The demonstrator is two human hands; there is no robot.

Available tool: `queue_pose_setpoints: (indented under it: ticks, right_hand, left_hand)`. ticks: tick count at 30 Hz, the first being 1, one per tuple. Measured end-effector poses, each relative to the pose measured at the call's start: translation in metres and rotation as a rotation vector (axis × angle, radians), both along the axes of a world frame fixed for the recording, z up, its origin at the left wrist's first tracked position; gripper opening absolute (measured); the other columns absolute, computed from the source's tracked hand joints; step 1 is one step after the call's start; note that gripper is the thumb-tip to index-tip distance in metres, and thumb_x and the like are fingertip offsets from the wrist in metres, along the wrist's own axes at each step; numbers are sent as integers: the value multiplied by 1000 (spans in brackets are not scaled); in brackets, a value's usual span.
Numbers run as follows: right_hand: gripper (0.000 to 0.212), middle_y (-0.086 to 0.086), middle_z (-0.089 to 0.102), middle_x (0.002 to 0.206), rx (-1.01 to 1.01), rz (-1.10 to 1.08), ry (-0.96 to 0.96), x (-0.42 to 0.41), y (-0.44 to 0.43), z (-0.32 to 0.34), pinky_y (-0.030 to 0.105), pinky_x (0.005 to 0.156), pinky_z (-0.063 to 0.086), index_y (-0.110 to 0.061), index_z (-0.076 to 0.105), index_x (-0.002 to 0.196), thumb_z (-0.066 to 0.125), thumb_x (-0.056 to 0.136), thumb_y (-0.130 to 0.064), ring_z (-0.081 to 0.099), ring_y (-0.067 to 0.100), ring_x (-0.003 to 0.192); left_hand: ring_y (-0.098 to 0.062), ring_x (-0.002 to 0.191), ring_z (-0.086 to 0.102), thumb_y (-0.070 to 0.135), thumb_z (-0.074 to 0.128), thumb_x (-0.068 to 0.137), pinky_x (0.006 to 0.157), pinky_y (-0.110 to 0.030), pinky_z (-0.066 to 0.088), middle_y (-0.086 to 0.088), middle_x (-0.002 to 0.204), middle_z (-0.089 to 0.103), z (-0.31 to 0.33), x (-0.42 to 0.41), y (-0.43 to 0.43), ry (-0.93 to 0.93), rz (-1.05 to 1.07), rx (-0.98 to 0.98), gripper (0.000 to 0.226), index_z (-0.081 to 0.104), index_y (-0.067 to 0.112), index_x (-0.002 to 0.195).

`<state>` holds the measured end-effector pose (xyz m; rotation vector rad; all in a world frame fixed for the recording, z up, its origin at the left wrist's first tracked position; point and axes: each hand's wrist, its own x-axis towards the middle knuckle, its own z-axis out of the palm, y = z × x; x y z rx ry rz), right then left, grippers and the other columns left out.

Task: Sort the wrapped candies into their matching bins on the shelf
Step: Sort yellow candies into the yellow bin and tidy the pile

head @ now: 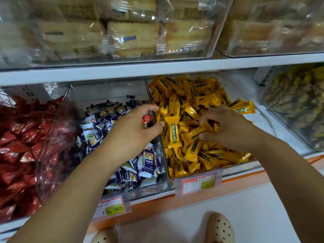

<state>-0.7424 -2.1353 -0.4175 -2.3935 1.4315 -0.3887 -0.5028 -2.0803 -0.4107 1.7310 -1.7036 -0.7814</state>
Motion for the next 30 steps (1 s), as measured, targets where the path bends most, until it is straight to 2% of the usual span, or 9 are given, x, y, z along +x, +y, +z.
queue_pose_setpoints:
  ticks: [3,7,10,12,15,18,23,27,30]
  right_hand:
    - [22,-7,54,96,-30,-49,105,2,1,3,18,75,23,-31,59,96,73,80,-28,37,12,108]
    - [35,-8,54,112,-263,43,157,19,19,17,32,97,33,-30,66,109,73,74,-30,37,17,115]
    - [13,-19,56,105,-156,289,120,47,39,18,33,98,30,-35,72,96,67,85,-30,36,10,112]
    - [17,-23,56,114,-42,386,243,62,44,2,32,95,25,-35,70,104,58,91,-37,32,10,114]
    - [27,-24,47,128,-39,327,355,64,41,-13,33,93,20,-40,62,116,48,94,-47,28,12,116]
    - [29,-13,39,123,-153,230,427,55,37,-14,37,99,24,-48,56,121,43,95,-48,27,17,118]
    - [34,-9,36,116,-128,215,437,63,35,-20,35,89,20,-51,60,114,52,92,-25,27,20,114]
    - [24,-11,35,114,-64,222,396,66,33,-19,36,92,20,-46,65,107,62,84,-49,24,17,114]
    - [23,-12,34,111,-35,208,406,69,33,-18,36,92,19,-44,67,101,65,79,-52,24,17,112]
  left_hand:
    - [3,43,42,51,57,87,43,-12,29,12,97,56,-1,2,0,-13,-11,-1,40,46,50,126]
    - [3,47,39,54,56,86,47,-16,32,11,103,55,-3,4,0,-16,-24,-2,42,46,50,127]
    - [3,45,38,54,55,86,46,-15,30,13,91,52,-3,2,-1,-17,-19,-8,42,45,50,127]
    - [4,44,42,53,56,86,45,-13,29,18,84,50,-3,2,0,-10,-17,-6,41,46,50,126]
    - [6,46,47,52,56,86,45,-15,30,18,85,52,-3,2,0,-6,-17,-5,40,47,49,125]
    - [8,48,51,52,56,87,44,-13,32,17,90,56,-4,3,0,-10,-13,-5,38,47,50,124]
    - [3,59,51,52,55,87,50,-12,32,20,96,54,-5,3,-1,-19,-16,-2,39,46,51,124]
    - [2,69,52,52,55,87,58,-17,35,20,99,54,-7,3,-1,1,-27,-4,39,46,51,125]
    - [4,64,52,53,55,86,55,-15,34,22,99,54,-7,4,-1,14,-26,-3,38,46,52,124]
